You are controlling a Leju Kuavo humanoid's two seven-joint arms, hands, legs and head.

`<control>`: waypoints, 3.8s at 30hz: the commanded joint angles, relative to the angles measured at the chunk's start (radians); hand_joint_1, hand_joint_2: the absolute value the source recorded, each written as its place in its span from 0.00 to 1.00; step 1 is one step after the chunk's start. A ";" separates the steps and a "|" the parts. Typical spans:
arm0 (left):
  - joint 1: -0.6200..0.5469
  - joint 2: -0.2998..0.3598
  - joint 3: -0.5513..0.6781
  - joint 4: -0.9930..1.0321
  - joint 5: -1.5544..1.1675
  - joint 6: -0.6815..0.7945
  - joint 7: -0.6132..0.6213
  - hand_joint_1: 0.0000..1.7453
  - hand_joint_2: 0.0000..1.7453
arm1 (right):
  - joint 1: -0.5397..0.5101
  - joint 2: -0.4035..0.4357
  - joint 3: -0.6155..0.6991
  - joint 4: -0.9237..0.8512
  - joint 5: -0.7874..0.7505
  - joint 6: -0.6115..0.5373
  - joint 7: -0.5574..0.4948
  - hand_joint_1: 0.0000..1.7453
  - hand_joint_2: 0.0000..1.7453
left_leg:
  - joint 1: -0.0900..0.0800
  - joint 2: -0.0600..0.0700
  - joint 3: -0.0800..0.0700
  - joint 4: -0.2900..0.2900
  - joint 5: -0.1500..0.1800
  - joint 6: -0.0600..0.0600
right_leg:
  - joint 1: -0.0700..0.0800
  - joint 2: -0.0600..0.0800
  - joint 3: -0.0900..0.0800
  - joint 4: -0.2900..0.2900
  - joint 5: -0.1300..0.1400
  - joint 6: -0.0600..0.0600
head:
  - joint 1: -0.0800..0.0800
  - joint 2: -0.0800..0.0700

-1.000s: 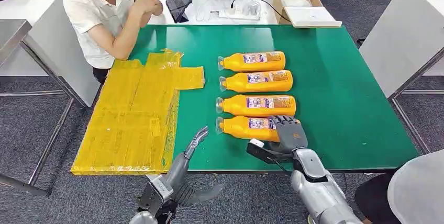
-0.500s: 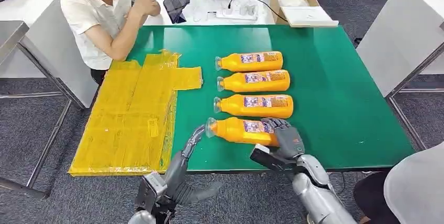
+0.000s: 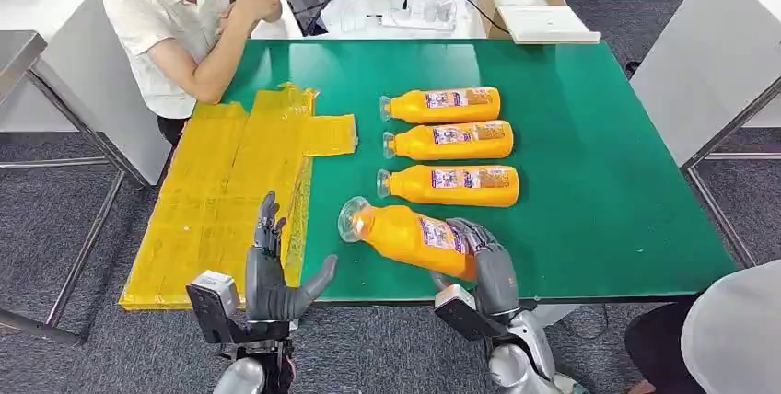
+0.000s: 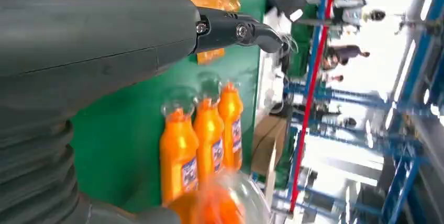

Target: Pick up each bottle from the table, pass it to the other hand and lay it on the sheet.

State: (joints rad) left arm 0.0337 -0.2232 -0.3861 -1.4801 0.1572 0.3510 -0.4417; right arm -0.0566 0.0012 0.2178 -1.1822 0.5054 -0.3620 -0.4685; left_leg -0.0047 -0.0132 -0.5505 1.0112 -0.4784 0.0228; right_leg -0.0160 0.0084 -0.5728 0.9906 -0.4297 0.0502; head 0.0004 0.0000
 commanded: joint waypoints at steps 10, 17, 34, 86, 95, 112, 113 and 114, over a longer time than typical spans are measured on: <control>-0.050 0.097 -0.136 0.077 0.139 -0.351 0.086 0.00 1.00 | -0.128 0.054 0.114 0.136 -0.020 0.038 -0.040 0.96 1.00 | 0.001 0.005 0.000 -0.002 0.001 -0.002 | 0.001 0.003 -0.001 -0.002 0.002 -0.002 | 0.000 0.000; -0.078 0.073 -0.114 0.140 0.199 -0.354 0.135 0.00 1.00 | -0.164 0.074 0.192 0.169 0.024 0.044 -0.039 0.95 1.00 | 0.001 0.003 0.000 -0.001 0.001 -0.002 | 0.001 0.002 -0.001 -0.001 0.001 -0.002 | 0.000 0.000; -0.133 0.019 -0.087 0.219 0.332 -0.273 0.154 0.00 1.00 | -0.159 0.099 0.381 0.151 0.008 0.031 -0.066 0.92 1.00 | 0.001 0.001 -0.002 -0.001 0.000 -0.002 | 0.001 0.000 -0.002 0.000 0.000 -0.002 | 0.000 0.000; -0.377 -0.075 0.378 0.604 -0.885 0.347 0.002 1.00 1.00 | 0.011 0.069 0.548 0.036 0.121 -0.263 -0.143 0.00 0.00 | 0.000 -0.001 -0.003 0.000 0.001 -0.001 | 0.000 -0.001 -0.003 0.000 0.000 -0.001 | 0.000 0.000; -0.646 0.005 0.512 1.030 -1.434 0.347 0.346 1.00 1.00 | 0.022 0.075 0.533 0.009 0.075 -0.222 -0.159 0.00 0.00 | 0.002 0.001 -0.001 -0.002 0.002 -0.003 | 0.002 -0.001 -0.001 -0.001 0.001 -0.003 | 0.000 0.000; -0.772 0.091 0.442 1.206 -1.461 0.120 0.550 1.00 1.00 | 0.002 0.078 0.529 0.015 0.057 -0.179 -0.176 0.00 0.00 | 0.002 0.003 -0.003 0.000 0.002 -0.003 | 0.002 0.001 -0.004 0.001 0.003 -0.005 | 0.000 0.000; -0.777 0.091 0.447 1.210 -1.453 0.091 0.553 0.95 1.00 | -0.002 0.079 0.527 0.020 0.052 -0.176 -0.179 0.00 0.00 | 0.001 0.003 -0.004 0.000 0.002 -0.002 | 0.001 0.001 -0.004 0.001 0.002 -0.004 | 0.001 0.000; -0.780 0.094 0.448 1.213 -1.449 0.073 0.552 0.86 1.00 | -0.005 0.080 0.527 0.026 0.049 -0.173 -0.183 0.00 0.00 | 0.002 0.004 -0.003 0.000 0.002 -0.003 | 0.003 0.001 -0.004 0.001 0.003 -0.005 | 0.000 0.000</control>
State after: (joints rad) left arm -0.6491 -0.1889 0.0820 -0.4327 -1.3058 0.5438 0.0816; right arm -0.0531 0.0820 0.7321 -1.1727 0.5730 -0.5562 -0.6397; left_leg -0.0042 -0.0112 -0.5541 1.0113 -0.4761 0.0217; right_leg -0.0154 0.0090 -0.5771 0.9917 -0.4274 0.0475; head 0.0008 0.0000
